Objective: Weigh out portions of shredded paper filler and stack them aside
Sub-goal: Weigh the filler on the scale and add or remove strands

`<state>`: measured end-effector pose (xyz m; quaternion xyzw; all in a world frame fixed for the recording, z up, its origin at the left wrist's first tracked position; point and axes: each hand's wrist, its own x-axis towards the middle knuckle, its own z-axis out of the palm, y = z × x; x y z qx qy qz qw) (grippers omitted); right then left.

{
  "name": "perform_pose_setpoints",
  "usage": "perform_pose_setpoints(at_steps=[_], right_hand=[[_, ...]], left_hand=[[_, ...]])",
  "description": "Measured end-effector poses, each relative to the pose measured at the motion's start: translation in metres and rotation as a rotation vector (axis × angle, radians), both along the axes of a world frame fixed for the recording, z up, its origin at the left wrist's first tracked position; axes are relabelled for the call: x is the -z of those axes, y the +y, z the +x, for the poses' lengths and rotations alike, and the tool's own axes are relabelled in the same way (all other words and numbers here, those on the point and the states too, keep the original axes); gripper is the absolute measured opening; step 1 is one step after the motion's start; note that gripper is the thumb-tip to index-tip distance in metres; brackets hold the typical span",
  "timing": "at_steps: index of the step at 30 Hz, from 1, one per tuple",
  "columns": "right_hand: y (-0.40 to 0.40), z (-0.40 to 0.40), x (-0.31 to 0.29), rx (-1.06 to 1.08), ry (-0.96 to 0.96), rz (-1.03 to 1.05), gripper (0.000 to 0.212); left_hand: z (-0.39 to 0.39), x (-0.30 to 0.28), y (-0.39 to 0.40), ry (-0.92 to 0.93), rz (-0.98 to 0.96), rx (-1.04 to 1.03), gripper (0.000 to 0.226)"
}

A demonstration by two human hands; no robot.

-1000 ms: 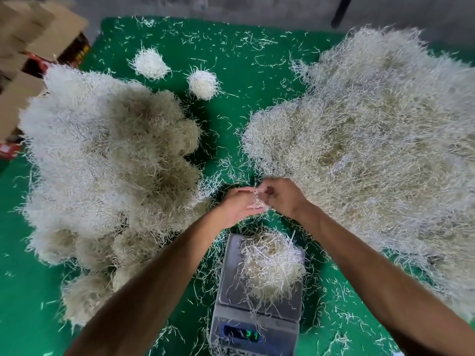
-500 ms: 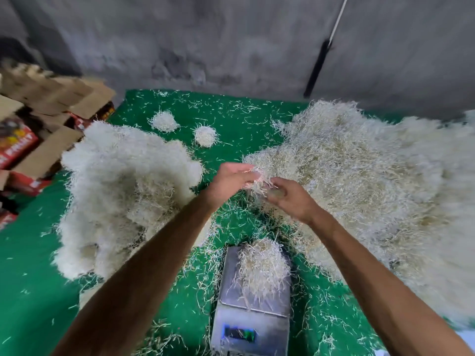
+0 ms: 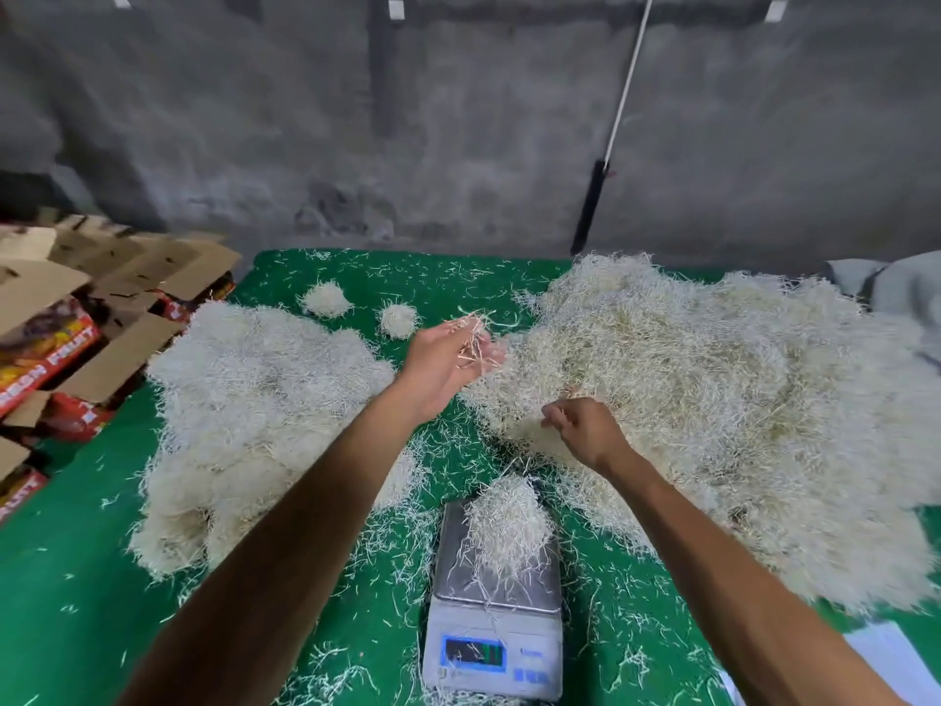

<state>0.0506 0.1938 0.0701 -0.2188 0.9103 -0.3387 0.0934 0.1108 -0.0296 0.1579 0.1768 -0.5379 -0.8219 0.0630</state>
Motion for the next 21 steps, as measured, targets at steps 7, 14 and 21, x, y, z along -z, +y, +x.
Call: perform_pose_setpoints(at_steps=[7, 14, 21], right_hand=[[0.002, 0.004, -0.015, 0.179, -0.08, -0.333, 0.034], [0.007, 0.007, -0.019, 0.182, 0.055, -0.044, 0.047], [-0.007, 0.022, -0.015, 0.181, 0.228, -0.308, 0.012]], left_hand=[[0.032, 0.032, 0.012, -0.132, -1.281, 0.503, 0.05], [0.037, 0.028, 0.031, -0.098, -0.845, 0.251, 0.041], [0.027, 0.024, 0.054, -0.069, -0.241, 0.163, 0.032]])
